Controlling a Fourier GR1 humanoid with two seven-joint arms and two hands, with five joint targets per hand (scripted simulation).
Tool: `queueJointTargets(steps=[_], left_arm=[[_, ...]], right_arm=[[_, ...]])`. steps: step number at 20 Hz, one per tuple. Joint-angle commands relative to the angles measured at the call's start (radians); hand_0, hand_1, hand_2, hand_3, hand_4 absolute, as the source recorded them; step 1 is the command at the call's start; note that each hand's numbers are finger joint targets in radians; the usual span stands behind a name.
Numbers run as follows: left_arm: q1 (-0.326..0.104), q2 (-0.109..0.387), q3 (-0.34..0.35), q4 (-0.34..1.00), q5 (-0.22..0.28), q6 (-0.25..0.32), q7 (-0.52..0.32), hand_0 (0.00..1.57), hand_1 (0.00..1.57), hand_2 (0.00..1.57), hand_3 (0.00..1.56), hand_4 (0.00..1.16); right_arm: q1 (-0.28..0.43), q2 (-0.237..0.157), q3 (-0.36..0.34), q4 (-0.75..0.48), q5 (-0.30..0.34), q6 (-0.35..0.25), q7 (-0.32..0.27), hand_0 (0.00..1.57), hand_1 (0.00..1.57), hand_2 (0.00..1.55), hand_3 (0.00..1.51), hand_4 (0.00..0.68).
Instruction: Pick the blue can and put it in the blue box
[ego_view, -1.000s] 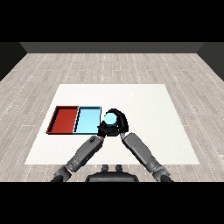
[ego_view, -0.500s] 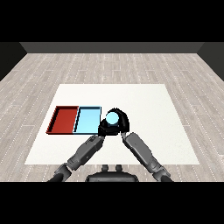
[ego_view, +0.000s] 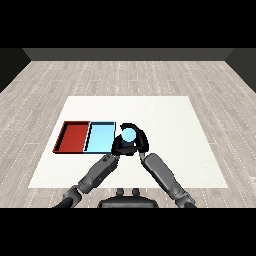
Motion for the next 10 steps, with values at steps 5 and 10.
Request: queueJointTargets(steps=[5, 10], left_arm=[[0.013, -0.004, -0.009, -0.009, -0.006, 0.005, -0.049, 1.57, 1.57, 1.57, 1.52, 1.13], [-0.004, -0.004, -0.035, 0.055, 0.041, 0.049, -0.094, 1.57, 1.57, 1.57, 1.53, 1.14]], right_arm=[[-0.021, 0.008, -0.02, 0.022, 0.038, 0.021, 0.046, 0.0, 0.0, 0.0, 0.0, 0.0], [0.024, 0.007, -0.09, 0.039, -0.007, 0.077, -0.068, 0.0, 0.0, 0.0, 0.0, 0.0]])
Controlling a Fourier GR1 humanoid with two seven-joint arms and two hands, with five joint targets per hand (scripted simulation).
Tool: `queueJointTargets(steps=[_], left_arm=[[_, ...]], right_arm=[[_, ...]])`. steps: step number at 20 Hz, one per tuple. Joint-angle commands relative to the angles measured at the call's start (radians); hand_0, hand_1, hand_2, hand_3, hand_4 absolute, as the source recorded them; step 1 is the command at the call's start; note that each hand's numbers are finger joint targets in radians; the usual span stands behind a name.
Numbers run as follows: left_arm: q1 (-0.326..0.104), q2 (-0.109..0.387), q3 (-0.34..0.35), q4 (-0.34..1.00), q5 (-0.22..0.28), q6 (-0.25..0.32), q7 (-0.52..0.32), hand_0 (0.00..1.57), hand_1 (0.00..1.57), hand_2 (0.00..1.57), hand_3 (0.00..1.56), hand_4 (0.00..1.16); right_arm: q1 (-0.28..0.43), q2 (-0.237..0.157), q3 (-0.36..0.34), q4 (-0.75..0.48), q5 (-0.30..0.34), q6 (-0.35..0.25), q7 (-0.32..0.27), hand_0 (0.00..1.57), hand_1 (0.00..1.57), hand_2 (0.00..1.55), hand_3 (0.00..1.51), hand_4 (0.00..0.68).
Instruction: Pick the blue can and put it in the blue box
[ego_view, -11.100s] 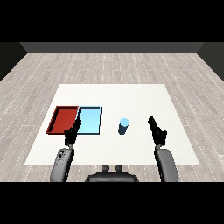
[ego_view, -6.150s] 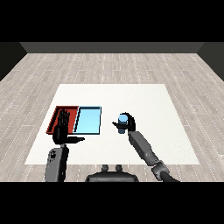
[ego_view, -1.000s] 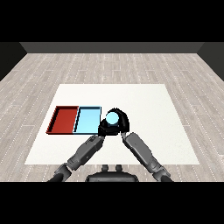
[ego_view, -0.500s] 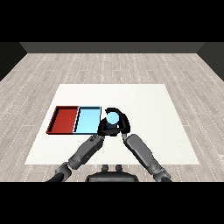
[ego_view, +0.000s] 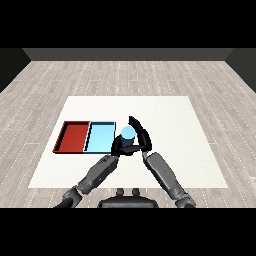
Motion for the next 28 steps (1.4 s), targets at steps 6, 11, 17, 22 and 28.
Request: queueJointTargets(steps=[6, 11, 17, 22, 28], left_arm=[[-0.028, 0.04, 0.092, 0.001, -0.072, 0.034, 0.05, 1.57, 1.57, 1.57, 1.53, 1.15], [-0.09, 0.1, 0.152, 0.077, -0.098, 0.003, 0.05, 1.57, 1.57, 1.57, 1.53, 1.15], [-0.116, 0.24, 0.206, 0.083, -0.139, 0.039, 0.19, 1.57, 1.57, 1.57, 1.52, 1.15], [-0.189, 0.331, 0.19, 0.204, -0.221, 0.102, 0.317, 1.57, 1.57, 1.57, 1.5, 1.11], [-0.288, 0.278, 0.135, 0.493, -0.307, 0.116, 0.47, 1.57, 1.57, 1.52, 1.4, 1.0]], right_arm=[[0.138, -0.092, -0.179, -0.195, -0.117, 0.121, -0.077, 0.0, 0.0, 0.0, 0.0, 0.0], [0.24, -0.081, -0.275, -0.264, -0.199, 0.107, -0.092, 0.0, 0.0, 0.0, 0.0, 0.0], [0.271, -0.08, -0.331, -0.223, -0.249, 0.156, -0.117, 0.0, 0.0, 0.0, 0.0, 0.0], [0.289, -0.079, -0.334, -0.203, -0.25, 0.172, -0.128, 0.0, 0.0, 0.0, 0.0, 0.0], [0.305, -0.102, -0.356, -0.208, -0.277, 0.211, -0.114, 0.0, 0.0, 0.0, 0.0, 0.0]])
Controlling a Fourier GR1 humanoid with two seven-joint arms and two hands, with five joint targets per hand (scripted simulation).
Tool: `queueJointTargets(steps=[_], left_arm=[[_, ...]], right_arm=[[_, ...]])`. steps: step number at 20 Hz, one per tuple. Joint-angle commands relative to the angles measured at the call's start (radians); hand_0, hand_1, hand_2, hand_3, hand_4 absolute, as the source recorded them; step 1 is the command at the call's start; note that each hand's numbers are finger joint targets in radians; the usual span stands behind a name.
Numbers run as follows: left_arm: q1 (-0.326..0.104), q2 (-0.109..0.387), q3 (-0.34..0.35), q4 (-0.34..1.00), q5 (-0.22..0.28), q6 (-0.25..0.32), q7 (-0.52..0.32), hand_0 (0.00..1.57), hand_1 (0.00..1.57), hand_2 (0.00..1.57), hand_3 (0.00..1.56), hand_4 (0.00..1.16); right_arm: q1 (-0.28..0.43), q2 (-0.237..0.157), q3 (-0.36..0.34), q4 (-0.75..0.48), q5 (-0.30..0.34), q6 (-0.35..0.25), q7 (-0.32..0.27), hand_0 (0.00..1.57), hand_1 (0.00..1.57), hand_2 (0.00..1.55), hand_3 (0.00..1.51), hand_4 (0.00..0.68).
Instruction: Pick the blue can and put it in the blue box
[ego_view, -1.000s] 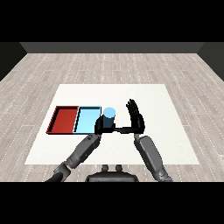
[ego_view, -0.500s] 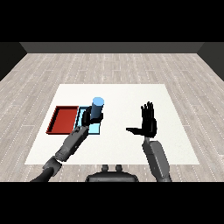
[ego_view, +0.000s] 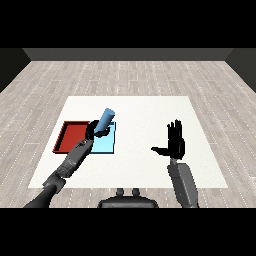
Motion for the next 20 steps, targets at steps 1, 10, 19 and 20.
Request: queueJointTargets(steps=[1, 10, 19, 20], left_arm=[[-0.078, 0.001, -0.022, 0.2, -0.056, -0.001, 0.107, 1.5, 1.5, 1.4, 1.18, 0.97], [-0.096, -0.143, 0.007, 0.489, -0.057, 0.018, 0.26, 0.9, 0.9, 0.82, 0.58, 0.85], [-0.143, -0.137, 0.05, 0.572, -0.074, -0.049, 0.276, 0.0, 0.0, 0.0, 0.0, 0.0], [-0.133, -0.147, 0.056, 0.572, -0.072, -0.039, 0.255, 0.0, 0.0, 0.0, 0.0, 0.0]], right_arm=[[-0.008, -0.006, -0.033, 0.042, -0.011, 0.014, -0.019, 0.0, 0.0, 0.0, 0.0, 0.0], [-0.033, 0.022, -0.041, 0.124, -0.018, 0.033, -0.047, 0.0, 0.0, 0.0, 0.0, 0.0], [0.001, 0.014, -0.061, 0.105, -0.008, 0.043, -0.058, 0.0, 0.0, 0.0, 0.0, 0.0], [-0.006, 0.041, -0.041, 0.099, 0.003, 0.028, -0.068, 0.0, 0.0, 0.0, 0.0, 0.0]])
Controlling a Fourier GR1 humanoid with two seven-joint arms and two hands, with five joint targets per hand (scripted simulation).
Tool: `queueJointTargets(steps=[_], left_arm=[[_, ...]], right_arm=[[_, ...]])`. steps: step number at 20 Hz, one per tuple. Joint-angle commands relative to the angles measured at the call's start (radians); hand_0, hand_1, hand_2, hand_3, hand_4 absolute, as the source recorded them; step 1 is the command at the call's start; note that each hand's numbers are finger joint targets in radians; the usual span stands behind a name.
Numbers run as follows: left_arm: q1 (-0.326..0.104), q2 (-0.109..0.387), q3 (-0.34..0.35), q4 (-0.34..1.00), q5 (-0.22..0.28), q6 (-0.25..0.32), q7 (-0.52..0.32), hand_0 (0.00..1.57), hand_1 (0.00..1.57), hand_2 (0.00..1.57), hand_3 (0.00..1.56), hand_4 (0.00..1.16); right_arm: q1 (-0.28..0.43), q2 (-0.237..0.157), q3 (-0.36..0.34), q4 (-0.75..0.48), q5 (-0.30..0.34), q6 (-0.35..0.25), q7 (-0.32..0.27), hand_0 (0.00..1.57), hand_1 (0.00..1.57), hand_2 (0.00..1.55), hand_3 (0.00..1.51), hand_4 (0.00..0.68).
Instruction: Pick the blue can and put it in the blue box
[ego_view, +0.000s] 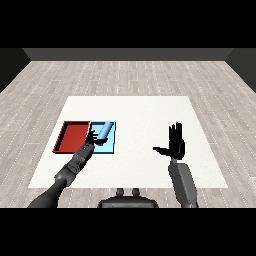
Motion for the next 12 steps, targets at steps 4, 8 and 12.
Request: queueJointTargets(steps=[4, 8, 12], left_arm=[[-0.024, 0.013, 0.011, 0.042, -0.024, -0.055, 0.031, 0.0, 0.0, 0.0, 0.0, 0.0], [0.004, -0.01, 0.071, -0.044, 0.018, 0.1, -0.125, 0.0, 0.0, 0.0, 0.0, 0.0], [0.042, 0.037, 0.121, -0.144, 0.05, 0.042, -0.323, 0.0, 0.0, 0.0, 0.0, 0.0]], right_arm=[[-0.054, -0.014, -0.058, 0.059, -0.037, 0.039, -0.011, 0.0, 0.0, 0.0, 0.0, 0.0], [0.038, 0.013, 0.008, -0.03, -0.002, 0.021, 0.006, 0.0, 0.0, 0.0, 0.0, 0.0], [-0.017, -0.033, 0.006, -0.059, 0.006, 0.037, 0.051, 0.0, 0.0, 0.0, 0.0, 0.0]])
